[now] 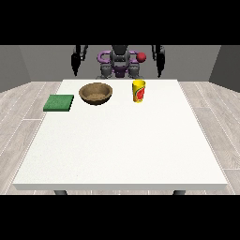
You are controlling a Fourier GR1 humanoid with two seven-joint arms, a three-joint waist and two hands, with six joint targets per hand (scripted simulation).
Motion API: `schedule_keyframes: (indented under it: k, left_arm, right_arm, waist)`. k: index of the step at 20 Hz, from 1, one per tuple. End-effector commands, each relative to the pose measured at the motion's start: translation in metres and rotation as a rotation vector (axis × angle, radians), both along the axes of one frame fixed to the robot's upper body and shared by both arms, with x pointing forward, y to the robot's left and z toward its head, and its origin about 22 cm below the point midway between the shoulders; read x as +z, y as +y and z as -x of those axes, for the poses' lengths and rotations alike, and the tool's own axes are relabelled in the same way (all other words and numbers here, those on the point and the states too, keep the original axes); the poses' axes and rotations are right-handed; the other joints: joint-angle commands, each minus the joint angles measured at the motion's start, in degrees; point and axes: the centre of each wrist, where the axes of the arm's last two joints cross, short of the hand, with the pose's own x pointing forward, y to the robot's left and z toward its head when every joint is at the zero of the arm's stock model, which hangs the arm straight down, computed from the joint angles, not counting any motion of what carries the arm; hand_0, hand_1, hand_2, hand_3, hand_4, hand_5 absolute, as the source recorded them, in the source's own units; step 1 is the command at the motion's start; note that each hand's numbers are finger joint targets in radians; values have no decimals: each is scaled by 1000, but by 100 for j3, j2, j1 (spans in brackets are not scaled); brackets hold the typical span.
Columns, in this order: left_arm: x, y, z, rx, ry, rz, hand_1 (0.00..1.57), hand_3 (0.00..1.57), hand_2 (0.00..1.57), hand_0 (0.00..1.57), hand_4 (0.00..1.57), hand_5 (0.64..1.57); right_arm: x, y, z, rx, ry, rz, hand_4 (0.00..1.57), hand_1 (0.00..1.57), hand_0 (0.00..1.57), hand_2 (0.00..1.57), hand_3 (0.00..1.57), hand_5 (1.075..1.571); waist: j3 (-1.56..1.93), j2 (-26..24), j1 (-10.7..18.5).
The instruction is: Pick the cup and pour the ball into the bowl, then pick the bowl and place it on the pad
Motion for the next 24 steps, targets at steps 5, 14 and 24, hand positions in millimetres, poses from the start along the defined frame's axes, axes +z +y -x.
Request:
schedule_keyframes:
  k: [5, 14, 24]
  left_arm:
    - [29, 8, -1, 3, -28, -29, 0, 0, 0, 0, 0, 1562]
    - [47, -21, 56, 70, 148, 219, 0, 0, 0, 0, 0, 1551]
    - [53, -66, 32, 41, -156, 171, 0, 0, 0, 0, 0, 1537]
  right_arm:
    - [30, -5, -2, 14, -27, 19, 583, 0, 0, 0, 0, 1570]
    - [33, 1, 61, -33, 235, -240, 529, 0, 0, 0, 0, 1569]
    - [37, -8, 56, 27, -52, -210, 432, 0, 0, 0, 0, 1571]
  waist:
    - [-82, -1481, 31]
    - [-109, -2769, -41]
    - [-107, -831, -178]
